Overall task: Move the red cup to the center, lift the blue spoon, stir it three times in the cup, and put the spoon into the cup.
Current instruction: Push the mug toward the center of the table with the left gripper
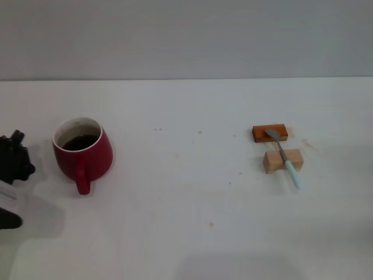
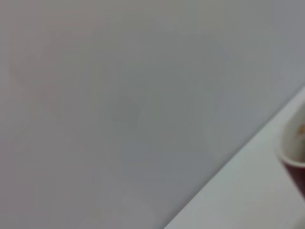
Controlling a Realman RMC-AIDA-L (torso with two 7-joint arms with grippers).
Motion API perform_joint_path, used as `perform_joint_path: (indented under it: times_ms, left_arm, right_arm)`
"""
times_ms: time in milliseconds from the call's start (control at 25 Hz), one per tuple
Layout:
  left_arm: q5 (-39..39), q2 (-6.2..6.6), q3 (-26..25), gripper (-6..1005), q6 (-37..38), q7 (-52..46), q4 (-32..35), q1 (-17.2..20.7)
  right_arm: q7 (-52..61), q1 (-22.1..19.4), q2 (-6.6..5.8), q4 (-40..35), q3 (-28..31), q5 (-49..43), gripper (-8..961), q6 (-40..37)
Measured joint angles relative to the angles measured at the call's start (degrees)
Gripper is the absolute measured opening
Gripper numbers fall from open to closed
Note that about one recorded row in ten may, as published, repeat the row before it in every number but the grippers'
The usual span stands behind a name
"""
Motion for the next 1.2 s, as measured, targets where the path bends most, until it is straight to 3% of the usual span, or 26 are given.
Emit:
perform_joint_path:
  times_ms: [520, 1200]
  left_arm:
    - [-0.05, 0.17, 5.83, 32, -3.92, 4.32, 0.84, -5.95]
    - [-0.04, -0.18, 15.20, 34, -3.67, 4.39, -3.57, -6.89]
  right_arm:
    - [0.00, 0.00, 0.08, 0.04, 0.00, 0.01, 445, -0.02]
    - [0.00, 0.38, 0.00, 0.00, -0.05, 0.01, 453, -0.67]
